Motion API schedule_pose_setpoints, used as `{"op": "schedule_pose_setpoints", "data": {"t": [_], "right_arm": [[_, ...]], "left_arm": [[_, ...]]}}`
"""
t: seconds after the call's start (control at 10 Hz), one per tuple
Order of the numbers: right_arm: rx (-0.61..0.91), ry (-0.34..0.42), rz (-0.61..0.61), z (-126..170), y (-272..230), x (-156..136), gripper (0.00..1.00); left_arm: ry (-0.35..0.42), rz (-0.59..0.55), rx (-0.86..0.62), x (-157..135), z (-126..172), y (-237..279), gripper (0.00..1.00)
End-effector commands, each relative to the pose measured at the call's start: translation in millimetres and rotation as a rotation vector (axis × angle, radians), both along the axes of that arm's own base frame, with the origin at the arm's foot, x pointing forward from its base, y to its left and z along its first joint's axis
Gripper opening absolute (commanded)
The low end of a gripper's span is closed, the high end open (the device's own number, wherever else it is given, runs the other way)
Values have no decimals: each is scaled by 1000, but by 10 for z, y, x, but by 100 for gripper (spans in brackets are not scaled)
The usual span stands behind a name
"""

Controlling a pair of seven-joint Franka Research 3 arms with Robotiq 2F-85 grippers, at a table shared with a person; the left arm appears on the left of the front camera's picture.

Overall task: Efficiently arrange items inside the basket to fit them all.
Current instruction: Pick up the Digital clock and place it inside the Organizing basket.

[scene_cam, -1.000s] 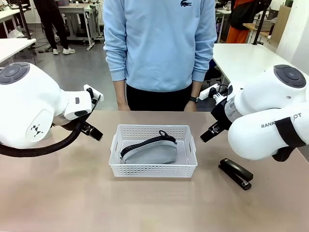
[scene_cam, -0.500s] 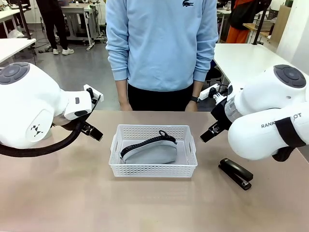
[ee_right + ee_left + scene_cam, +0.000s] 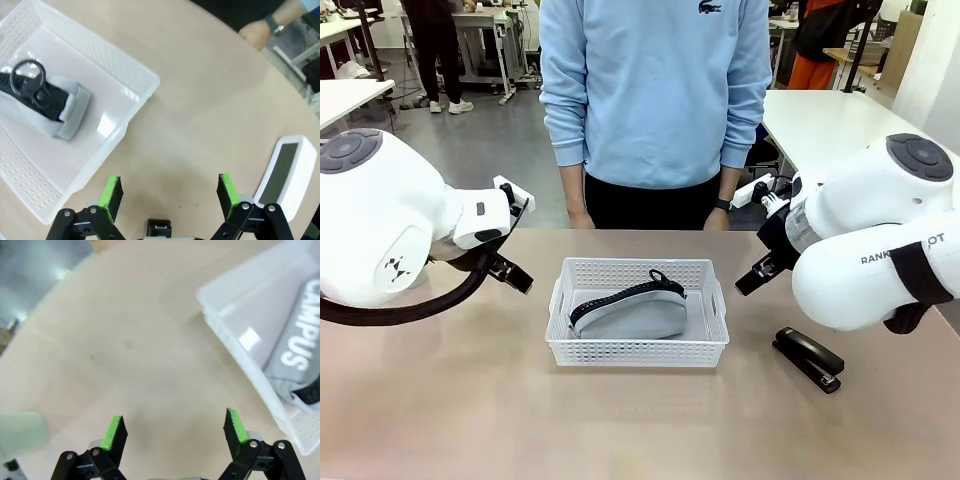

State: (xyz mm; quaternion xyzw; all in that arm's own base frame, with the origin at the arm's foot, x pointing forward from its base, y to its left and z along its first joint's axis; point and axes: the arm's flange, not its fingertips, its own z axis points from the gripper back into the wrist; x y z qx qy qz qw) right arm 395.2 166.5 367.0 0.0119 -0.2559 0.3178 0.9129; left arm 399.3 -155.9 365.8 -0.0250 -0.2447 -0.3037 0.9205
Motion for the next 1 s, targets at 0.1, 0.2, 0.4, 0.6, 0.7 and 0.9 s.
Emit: {"op": "schedule_pose_setpoints", "data": {"t": [0.1,0.2,0.4,0.6,0.7,0.9], "right_arm": [[36,286,-42,138,-175,-37,100],[132,288,-154,327,-368,-77,100],[415,303,-273,712,-999,-269,100],[797,396,-421,863,-1930,-521,100],[987,371,-463,902,-2421,-723,100],[1307,257,-555,909,-3336,-1219,100]], "left_arm": [[302,-57,-83,-48,163,224,100],[289,-63,-240,-103,345,430,100],[209,-10,-434,-245,684,993,100],[139,-46,-675,-484,879,1784,100],[109,-3,-829,-563,921,2309,100],[20,188,-1090,-839,879,3316,100]]}}
